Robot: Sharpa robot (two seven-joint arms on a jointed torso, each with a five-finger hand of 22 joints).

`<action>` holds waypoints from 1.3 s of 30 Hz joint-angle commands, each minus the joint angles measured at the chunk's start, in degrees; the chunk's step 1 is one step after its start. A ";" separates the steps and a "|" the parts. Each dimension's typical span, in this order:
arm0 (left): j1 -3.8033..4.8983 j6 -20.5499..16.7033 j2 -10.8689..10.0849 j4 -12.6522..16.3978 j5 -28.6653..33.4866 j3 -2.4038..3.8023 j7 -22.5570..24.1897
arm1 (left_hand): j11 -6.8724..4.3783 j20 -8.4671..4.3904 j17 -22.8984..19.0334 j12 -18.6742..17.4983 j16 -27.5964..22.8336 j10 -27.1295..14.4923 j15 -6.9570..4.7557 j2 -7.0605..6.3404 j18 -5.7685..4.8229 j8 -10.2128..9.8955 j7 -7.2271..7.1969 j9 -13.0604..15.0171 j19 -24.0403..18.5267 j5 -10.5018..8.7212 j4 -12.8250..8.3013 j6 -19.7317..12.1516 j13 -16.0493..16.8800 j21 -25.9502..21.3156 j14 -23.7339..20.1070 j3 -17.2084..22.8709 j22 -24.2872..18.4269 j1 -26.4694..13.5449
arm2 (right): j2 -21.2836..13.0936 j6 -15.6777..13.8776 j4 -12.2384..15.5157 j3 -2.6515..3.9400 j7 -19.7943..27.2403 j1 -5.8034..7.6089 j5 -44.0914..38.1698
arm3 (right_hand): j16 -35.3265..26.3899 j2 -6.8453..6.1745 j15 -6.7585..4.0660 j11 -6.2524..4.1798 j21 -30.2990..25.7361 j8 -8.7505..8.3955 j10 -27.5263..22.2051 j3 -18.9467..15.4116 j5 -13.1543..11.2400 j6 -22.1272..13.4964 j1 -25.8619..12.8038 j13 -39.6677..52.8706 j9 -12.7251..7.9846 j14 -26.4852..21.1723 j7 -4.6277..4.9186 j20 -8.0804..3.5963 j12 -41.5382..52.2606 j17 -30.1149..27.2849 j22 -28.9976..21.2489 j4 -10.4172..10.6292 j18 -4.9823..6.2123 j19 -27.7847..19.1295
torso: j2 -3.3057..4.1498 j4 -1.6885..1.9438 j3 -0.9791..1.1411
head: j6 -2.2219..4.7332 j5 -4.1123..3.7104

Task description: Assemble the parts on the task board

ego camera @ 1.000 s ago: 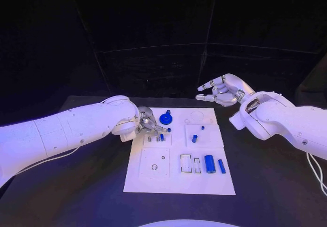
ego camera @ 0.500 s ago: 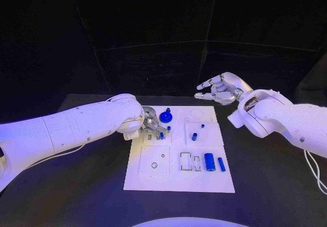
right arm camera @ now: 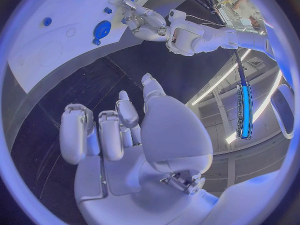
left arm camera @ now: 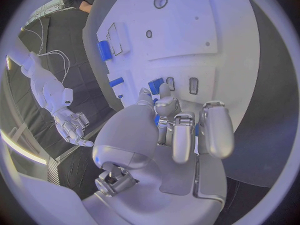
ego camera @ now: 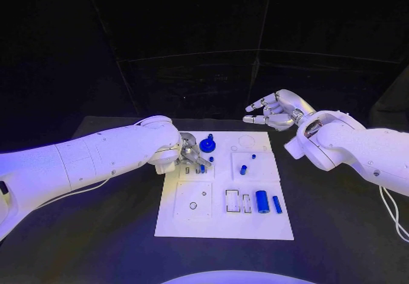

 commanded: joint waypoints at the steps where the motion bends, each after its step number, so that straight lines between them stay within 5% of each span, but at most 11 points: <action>1: 0.14 0.73 0.19 -0.09 -0.39 0.03 -0.42 | -0.20 -0.15 15.08 0.24 0.18 0.03 -0.45 0.07 -0.74 0.50 0.00 0.25 1.18 0.31 -0.33 -0.51 0.09 0.21 5.95 0.74 0.10 0.76 | 0.12 0.62 -0.02 0.04 0.00 0.14 -0.19 | -0.38 0.61 0.00 -0.24 -0.22 0.11 0.01 -0.38 0.26 0.29 -0.02 -0.05 0.04 3.78 0.10 0.05 -0.23 5.94 -0.05 -0.06 0.78 -0.27 | 0.00 0.01 0.01 | -0.10 -0.03; 23: 0.22 1.91 0.52 -0.01 -0.39 -0.01 -0.59 | -0.56 -0.36 15.08 0.52 0.18 -0.05 -0.72 -1.75 -0.78 1.49 -0.40 1.40 1.07 0.47 -4.07 -1.77 0.28 0.55 5.95 7.28 0.83 4.30 | 0.47 1.15 -0.32 0.03 -0.08 0.13 -0.19 | -0.40 0.67 -0.01 -0.26 -0.25 0.15 0.07 -0.50 0.40 0.37 -0.08 0.00 0.05 3.78 0.08 0.04 -0.15 5.91 -0.10 0.01 0.79 -0.29 | 0.02 0.05 0.00 | -0.63 -0.27; 30: 0.22 1.31 0.37 0.30 -0.39 -0.01 -0.29 | -0.87 -0.77 15.08 -0.47 0.18 -0.78 -1.13 -2.22 -0.71 0.32 -0.64 0.74 0.93 6.89 -7.33 -2.58 -0.41 0.39 5.95 14.61 0.79 8.79 | 0.58 1.11 -0.40 0.03 0.00 0.13 -0.19 | -0.40 0.67 -0.01 -0.26 -0.25 0.15 0.07 -0.50 0.40 0.37 -0.08 0.00 0.05 3.78 0.08 0.04 -0.15 5.91 -0.10 0.01 0.79 -0.29 | 0.03 0.06 -0.03 | -0.76 -0.29; 35: 0.22 0.88 0.13 0.69 -0.39 -0.01 0.19 | -0.64 -0.56 15.08 -1.81 0.18 -1.02 -0.60 -5.47 -0.68 -0.26 -0.06 0.50 0.79 10.03 -9.66 -3.29 -1.54 0.12 5.95 27.48 0.67 9.39 | 0.64 1.13 -0.43 0.03 0.07 0.13 -0.19 | -0.40 0.67 -0.01 -0.26 -0.25 0.15 0.07 -0.50 0.40 0.37 -0.08 0.00 0.05 3.78 0.08 0.04 -0.15 5.91 -0.10 0.01 0.79 -0.29 | 0.02 0.04 -0.02 | -0.82 -0.28; 37: 0.22 0.68 -0.03 0.92 -0.39 -0.01 0.51 | -0.38 -0.19 15.08 -2.06 0.18 -0.52 -0.24 -9.46 -0.69 0.51 0.68 1.09 0.78 9.94 -9.81 -3.06 -1.95 0.06 5.95 38.15 0.80 5.17 | 0.66 1.12 -0.44 0.03 0.10 0.13 -0.19 | -0.40 0.69 -0.01 -0.26 -0.25 0.15 0.10 -0.54 0.41 0.39 -0.11 0.02 0.05 3.78 0.08 0.04 -0.11 5.92 -0.09 0.03 0.79 -0.29 | 0.04 0.04 0.01 | -0.91 -0.31; 39: 0.22 0.52 -0.21 1.16 -0.39 -0.01 0.76 | -0.24 -0.28 15.08 -2.00 0.18 -0.29 -0.26 -11.68 -0.60 1.24 0.39 1.70 0.76 9.70 -10.56 -3.20 -2.05 0.01 5.95 43.86 0.85 2.65 | 0.67 1.12 -0.44 0.03 0.13 0.13 -0.19 | -0.40 0.71 -0.02 -0.27 -0.24 0.17 0.16 -0.61 0.45 0.42 -0.17 0.07 0.06 3.79 0.07 0.03 -0.04 5.94 -0.06 0.08 0.78 -0.27 | 0.03 0.07 0.01 | -0.90 -0.31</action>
